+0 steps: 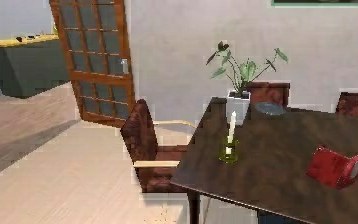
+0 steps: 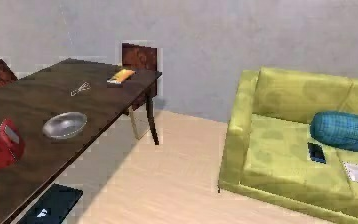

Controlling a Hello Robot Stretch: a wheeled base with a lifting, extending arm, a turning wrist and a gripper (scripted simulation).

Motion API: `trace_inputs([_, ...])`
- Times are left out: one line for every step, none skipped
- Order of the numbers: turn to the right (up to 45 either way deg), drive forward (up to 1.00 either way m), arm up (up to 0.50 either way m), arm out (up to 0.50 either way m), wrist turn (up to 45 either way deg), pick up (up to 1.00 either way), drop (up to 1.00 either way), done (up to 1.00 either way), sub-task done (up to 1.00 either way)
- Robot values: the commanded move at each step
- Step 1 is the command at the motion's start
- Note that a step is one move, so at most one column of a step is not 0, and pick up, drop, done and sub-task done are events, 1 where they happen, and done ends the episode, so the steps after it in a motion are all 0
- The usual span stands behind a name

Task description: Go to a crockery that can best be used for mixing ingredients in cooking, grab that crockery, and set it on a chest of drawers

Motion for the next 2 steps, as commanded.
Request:
trace_inputs([-27.0,0.0,0.0,0.0,0.0,0.0,0.0,0.0,0.0])
trace_inputs([45.0,0.0,0.0,0.0,0.0,0.0,0.0,0.0,0.0])
